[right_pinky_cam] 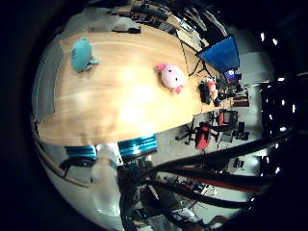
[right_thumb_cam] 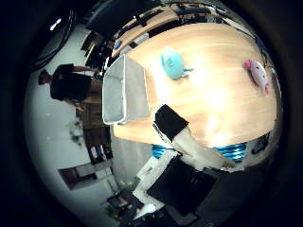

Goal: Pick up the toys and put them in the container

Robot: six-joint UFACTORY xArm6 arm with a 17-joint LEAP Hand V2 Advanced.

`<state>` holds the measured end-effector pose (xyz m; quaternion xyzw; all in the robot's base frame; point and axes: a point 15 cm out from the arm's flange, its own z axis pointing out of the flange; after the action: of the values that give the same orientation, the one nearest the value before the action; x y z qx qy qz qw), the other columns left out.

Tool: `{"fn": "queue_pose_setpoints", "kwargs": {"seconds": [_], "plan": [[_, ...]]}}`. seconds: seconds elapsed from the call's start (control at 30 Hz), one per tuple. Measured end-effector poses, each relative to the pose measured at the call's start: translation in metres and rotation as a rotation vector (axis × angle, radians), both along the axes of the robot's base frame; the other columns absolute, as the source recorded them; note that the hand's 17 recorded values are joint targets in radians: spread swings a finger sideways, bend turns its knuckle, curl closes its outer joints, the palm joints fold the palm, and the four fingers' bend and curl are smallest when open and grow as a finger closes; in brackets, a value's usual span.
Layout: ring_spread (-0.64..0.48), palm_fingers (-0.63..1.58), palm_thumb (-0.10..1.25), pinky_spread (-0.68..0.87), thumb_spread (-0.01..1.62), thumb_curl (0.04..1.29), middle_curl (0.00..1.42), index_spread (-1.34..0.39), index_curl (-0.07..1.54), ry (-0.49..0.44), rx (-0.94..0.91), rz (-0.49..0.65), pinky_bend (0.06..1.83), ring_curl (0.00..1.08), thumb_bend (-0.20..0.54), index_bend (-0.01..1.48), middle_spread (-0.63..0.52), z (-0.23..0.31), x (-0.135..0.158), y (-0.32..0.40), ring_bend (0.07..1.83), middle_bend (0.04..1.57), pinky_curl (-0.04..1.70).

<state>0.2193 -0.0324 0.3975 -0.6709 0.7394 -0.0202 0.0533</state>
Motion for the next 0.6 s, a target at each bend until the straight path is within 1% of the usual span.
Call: {"fn": "queue_pose_setpoints", "kwargs": {"seconds": [0.17, 0.4, 0.6], "plan": [[-0.02, 0.43, 0.34, 0.5, 1.07, 0.27, 0.38, -0.46, 0.34, 0.024, 0.005, -0.004, 0.82, 0.15, -0.024, 0.18, -0.1, -0.006, 0.002, -0.002, 0.63, 0.29, 0.04], [-0.02, 0.43, 0.34, 0.5, 1.07, 0.27, 0.38, -0.46, 0.34, 0.029, 0.001, -0.006, 0.83, 0.16, -0.024, 0.18, -0.1, -0.007, 0.003, -0.005, 0.63, 0.29, 0.04], [-0.02, 0.43, 0.34, 0.5, 1.07, 0.27, 0.38, -0.46, 0.34, -0.023, -0.037, -0.035, 0.84, 0.16, -0.024, 0.18, -0.1, -0.005, 0.015, -0.028, 0.62, 0.29, 0.03]]}}
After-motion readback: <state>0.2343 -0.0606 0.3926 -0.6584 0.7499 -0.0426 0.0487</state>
